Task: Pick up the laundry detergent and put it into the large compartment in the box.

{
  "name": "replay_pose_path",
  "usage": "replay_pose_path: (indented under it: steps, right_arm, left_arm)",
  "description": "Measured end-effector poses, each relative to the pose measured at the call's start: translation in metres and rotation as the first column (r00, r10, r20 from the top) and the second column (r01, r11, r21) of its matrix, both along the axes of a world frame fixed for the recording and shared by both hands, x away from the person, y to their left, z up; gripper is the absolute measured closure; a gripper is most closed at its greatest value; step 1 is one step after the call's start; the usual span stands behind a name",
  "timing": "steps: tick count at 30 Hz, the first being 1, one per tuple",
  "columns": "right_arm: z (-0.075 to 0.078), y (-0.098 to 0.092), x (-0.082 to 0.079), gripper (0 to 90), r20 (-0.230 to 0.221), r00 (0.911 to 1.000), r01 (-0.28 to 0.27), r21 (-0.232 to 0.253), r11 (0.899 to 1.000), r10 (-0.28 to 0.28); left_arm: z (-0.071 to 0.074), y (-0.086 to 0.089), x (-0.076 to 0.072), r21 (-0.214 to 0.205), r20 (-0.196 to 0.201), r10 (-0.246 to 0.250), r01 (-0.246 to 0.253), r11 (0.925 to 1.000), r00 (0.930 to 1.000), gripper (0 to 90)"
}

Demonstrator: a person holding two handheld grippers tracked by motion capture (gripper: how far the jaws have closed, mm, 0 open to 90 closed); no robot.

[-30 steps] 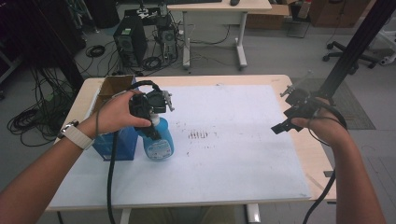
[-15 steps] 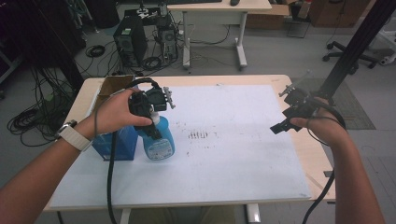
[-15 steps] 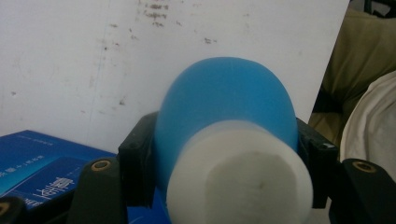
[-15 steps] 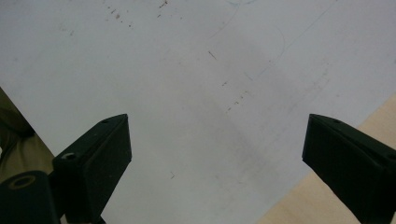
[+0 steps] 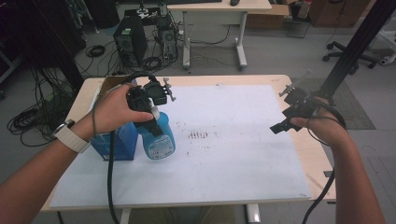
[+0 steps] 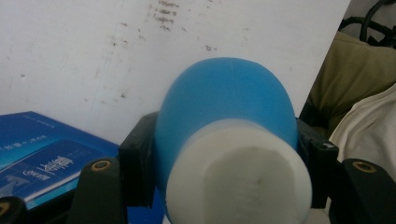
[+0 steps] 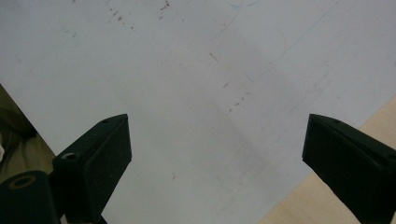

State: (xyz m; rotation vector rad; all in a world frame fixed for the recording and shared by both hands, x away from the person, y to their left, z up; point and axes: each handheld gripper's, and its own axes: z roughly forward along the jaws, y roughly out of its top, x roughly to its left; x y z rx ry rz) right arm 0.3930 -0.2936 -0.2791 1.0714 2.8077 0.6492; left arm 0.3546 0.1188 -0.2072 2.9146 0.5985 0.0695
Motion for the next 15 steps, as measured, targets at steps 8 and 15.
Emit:
replay_pose_path:
  steps: [8, 15]
  right_arm:
    - [0.000, 0.002, 0.001, 8.3, -0.006, 1.0000, -0.003, -0.002, 1.000, 0.003]
    - [0.000, 0.003, 0.003, 8.3, -0.007, 1.0000, -0.005, -0.003, 1.000, 0.005]
  left_arm:
    - [0.015, 0.001, 0.001, 0.007, 0.017, 0.063, -0.063, 0.9980, 0.9979, 37.3]
    - [0.026, 0.003, 0.001, 0.005, 0.027, 0.113, -0.113, 0.9936, 0.9932, 37.3]
